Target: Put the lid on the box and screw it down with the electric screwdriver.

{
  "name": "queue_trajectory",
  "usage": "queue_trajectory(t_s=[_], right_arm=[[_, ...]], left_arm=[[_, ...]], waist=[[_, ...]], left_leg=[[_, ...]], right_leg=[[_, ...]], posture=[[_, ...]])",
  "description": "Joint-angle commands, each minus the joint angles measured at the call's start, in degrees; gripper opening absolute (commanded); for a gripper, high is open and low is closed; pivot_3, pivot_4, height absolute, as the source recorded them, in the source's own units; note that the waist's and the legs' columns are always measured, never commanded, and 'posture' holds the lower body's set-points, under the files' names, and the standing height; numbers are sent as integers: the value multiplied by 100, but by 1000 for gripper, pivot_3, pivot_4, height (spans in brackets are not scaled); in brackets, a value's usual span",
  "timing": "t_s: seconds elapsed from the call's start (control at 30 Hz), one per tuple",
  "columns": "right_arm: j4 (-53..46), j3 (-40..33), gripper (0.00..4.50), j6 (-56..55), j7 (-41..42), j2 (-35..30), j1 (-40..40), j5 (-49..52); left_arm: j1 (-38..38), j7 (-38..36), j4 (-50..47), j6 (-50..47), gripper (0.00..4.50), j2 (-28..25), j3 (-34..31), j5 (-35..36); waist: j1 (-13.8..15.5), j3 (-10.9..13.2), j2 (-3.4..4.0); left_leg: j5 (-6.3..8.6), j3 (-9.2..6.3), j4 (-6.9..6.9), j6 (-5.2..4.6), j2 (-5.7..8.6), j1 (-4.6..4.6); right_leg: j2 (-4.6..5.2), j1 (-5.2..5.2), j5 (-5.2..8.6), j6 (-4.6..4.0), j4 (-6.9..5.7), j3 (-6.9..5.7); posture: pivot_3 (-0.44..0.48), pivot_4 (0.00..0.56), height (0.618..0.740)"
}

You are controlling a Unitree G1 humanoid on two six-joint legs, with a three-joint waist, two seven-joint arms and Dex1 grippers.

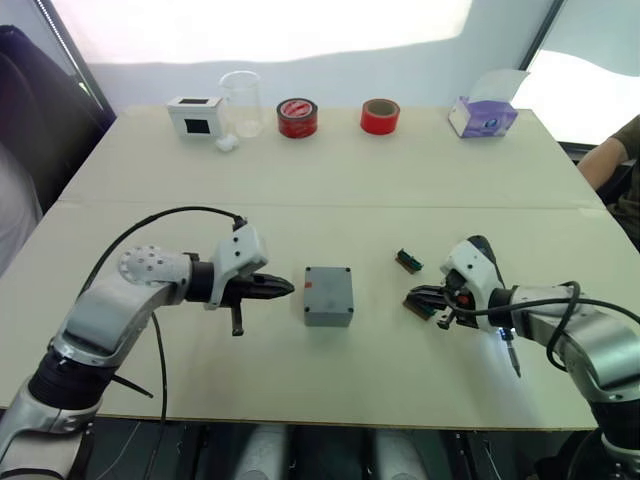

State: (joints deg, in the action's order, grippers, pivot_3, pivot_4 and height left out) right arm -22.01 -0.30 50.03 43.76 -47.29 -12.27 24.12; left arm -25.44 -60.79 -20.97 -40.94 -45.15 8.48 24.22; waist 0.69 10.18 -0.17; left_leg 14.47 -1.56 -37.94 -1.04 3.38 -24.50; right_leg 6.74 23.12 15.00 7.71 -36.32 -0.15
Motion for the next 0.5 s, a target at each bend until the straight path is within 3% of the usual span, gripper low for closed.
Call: queue_trajectory(t_s=[0.03,0.5], right_arm=[[-31,-44,34,-72,37,-86,-57,-37],[-253,-195,34,267,169,-198,-735,211]], left_arm=[[1,19,-103,84,0,-51,-35,-10],[-3,-2,11,127,0,-70,-119,8]], waist=[[0,0,0],[-3,0,0]], left_leg=[[0,0,0,0,0,0],[0,0,0,0,0,0]], right_leg=[[0,0,0,0,0,0],[-1,0,0,0,0,0]], posture=[[0,150,740],[0,150,740]])
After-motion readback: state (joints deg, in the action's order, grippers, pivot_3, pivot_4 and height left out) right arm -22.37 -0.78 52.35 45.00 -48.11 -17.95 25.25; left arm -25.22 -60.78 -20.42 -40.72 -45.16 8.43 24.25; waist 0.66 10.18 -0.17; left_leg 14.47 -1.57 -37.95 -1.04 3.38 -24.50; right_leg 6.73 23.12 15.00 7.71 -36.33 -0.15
